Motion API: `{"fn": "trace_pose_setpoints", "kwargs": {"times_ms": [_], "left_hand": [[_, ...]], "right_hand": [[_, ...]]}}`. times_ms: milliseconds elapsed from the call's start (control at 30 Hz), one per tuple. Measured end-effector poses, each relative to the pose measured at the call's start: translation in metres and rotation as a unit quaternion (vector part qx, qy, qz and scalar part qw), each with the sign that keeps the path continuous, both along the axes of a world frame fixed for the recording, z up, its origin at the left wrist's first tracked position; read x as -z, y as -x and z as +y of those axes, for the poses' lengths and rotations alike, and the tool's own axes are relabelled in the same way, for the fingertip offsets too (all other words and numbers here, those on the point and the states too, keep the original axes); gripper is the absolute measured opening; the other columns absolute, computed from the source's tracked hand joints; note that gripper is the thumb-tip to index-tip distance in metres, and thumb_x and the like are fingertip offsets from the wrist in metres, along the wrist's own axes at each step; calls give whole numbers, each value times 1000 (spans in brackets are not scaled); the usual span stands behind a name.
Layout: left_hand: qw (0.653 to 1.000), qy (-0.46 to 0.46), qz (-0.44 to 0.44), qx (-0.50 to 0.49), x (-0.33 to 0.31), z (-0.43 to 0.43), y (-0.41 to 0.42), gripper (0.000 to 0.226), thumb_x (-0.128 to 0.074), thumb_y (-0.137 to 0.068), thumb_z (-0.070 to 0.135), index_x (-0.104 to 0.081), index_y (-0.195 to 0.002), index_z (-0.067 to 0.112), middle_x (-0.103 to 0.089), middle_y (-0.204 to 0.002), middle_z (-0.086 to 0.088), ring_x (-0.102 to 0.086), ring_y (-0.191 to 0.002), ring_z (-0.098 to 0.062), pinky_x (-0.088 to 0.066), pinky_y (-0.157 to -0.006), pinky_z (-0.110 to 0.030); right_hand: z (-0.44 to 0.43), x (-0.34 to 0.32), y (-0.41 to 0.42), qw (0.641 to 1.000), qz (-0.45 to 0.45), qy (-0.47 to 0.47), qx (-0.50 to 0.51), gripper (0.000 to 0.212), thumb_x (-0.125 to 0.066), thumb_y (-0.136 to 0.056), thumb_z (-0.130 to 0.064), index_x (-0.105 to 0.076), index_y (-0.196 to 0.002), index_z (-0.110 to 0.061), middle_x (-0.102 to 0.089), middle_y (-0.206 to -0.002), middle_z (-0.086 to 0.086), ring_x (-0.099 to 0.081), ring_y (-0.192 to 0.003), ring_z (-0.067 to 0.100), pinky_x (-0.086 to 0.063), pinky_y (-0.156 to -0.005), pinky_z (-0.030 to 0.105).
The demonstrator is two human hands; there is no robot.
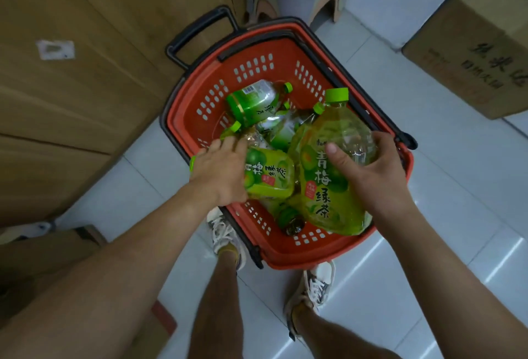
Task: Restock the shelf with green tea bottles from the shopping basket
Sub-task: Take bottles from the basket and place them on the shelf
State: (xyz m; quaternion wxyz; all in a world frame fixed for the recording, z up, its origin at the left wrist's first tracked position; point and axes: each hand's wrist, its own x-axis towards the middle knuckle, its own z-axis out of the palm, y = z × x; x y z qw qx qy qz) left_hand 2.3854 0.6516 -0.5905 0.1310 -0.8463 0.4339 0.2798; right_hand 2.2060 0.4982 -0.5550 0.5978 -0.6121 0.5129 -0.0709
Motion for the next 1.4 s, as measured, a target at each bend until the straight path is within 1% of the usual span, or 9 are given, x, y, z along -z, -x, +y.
{"fn": "trace_pose_setpoints", "kwargs": {"times_ms": [167,333,467,567,733,867,1067,1233,1400], "left_hand": [[987,122,-45,-99,-137,81,-25,105,-79,-54,41,-27,-144,23,-36,-141,0,-36,-129,-24,-31,-102,-39],[969,149,-154,-127,-254,163,-66,97,-75,-56,38,-33,-143,23,-40,-144,-3,-38,-132,-26,-24,-110,-39],[951,155,-219,-154,-311,227,-117,97,-79,-57,37,-35,-143,21,-42,-144,-5,-38,-133,-28,-23,-111,-38],[938,155,-264,-165,-337,269,-167,94,-77,-62,34,-31,-143,24,-38,-146,-3,-36,-134,-25,-18,-109,-34],[932,117,-288,-185,-338,325,-261,91,-64,-70,16,-18,-148,24,-26,-153,-4,-24,-141,-25,-16,-114,-36],[932,97,-297,-182,-313,345,-322,95,-67,-71,18,-14,-149,22,-21,-155,-8,-20,-143,-27,-13,-115,-36],[927,86,-329,-159,-279,344,-369,97,-73,-67,25,-20,-147,20,-25,-152,-10,-21,-141,-28,-4,-117,-38],[911,89,-391,-96,-268,327,-388,78,-64,-79,19,-24,-146,19,-26,-152,-10,-22,-140,-29,-6,-117,-42],[881,132,-453,26,-241,320,-385,72,-59,-85,24,-25,-148,14,-18,-158,-11,-9,-147,-29,9,-115,-49]], "right_hand": [[31,-93,-38,998,-36,-16,-48,77,-74,-54,-57,-37,-116,-31,-55,-102,-17,-60,-90,4,-53,-66,21],[84,-184,-104,989,-82,-33,-116,83,-74,-50,-63,-47,-121,-30,-63,-116,-1,-65,-101,23,-56,-86,47],[135,-231,-177,979,-126,-6,-160,76,-79,-48,-61,-56,-114,-31,-69,-107,-3,-69,-94,19,-56,-85,46],[178,-249,-237,971,-152,15,-186,77,-79,-49,-52,-57,-116,-23,-69,-104,-5,-67,-91,11,-55,-85,36],[245,-250,-342,962,-184,0,-200,91,-84,-42,-57,-53,-120,-22,-68,-109,-4,-67,-96,10,-55,-84,32],[281,-241,-411,953,-224,-15,-203,86,-84,-47,-40,-47,-123,-24,-64,-111,-7,-64,-99,9,-53,-80,27],[298,-220,-479,936,-282,1,-212,92,-86,-42,-47,-41,-121,-31,-58,-113,-14,-62,-105,13,-54,-92,39],[304,-191,-523,918,-323,49,-227,80,-88,-58,-34,-40,-123,-30,-58,-112,-12,-61,-102,7,-51,-95,34],[296,-158,-545,909,-347,98,-208,95,-84,-44,-63,-42,-124,-32,-60,-122,0,-62,-109,17,-51,-97,45]]}}
